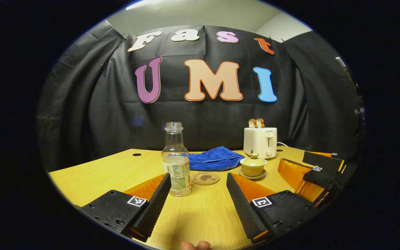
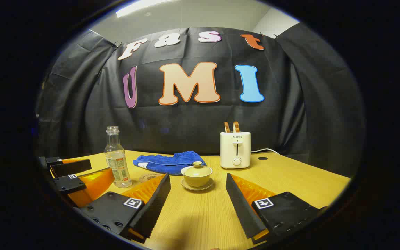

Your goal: Open the teacup lid with one hand, grasp the water bottle and pour water into the teacup with the other hand; after pouring, place the water bottle on the coaster and then close the teacup lid.

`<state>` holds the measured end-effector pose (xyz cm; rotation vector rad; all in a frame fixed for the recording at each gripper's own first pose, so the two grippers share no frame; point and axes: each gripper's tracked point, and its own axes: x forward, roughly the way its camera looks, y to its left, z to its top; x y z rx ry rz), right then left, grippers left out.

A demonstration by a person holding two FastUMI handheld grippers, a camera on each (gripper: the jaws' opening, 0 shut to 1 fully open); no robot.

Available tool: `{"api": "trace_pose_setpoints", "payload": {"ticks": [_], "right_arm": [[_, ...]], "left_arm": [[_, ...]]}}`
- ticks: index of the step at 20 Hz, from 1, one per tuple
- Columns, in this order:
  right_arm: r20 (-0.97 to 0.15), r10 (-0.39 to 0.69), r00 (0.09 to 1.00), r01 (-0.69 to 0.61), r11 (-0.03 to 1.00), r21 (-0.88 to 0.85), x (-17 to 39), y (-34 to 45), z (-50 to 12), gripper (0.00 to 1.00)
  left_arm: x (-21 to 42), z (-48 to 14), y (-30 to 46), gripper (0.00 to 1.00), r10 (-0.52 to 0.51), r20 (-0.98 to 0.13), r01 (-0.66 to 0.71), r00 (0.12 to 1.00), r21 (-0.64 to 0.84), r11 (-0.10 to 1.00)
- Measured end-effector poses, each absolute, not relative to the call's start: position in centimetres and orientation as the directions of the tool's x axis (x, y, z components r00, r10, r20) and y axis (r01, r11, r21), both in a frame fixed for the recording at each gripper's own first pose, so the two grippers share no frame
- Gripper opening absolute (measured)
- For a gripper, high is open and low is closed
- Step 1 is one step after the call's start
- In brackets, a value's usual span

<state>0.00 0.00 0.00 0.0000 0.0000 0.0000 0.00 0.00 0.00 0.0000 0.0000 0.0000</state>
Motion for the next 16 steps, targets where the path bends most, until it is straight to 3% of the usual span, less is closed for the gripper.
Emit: {"api": "trace_pose_setpoints", "payload": {"ticks": [3, 16], "right_arm": [[-0.001, -0.009, 1.000, 0.009, 1.000, 0.001, -0.05, -0.04, 0.09, 1.00], [0.000, -0.002, 1.000, 0.002, 1.000, 0.001, 0.03, 0.03, 0.06, 0.96]], "left_arm": [[0.09, -0.14, 0.00, 0.94, 0.000, -0.002, 0.000, 1.000, -0.001, 1.000], [0.03, -0.05, 0.01, 0.94, 0.000, 0.000, 0.000, 1.000, 0.001, 1.000]]}}
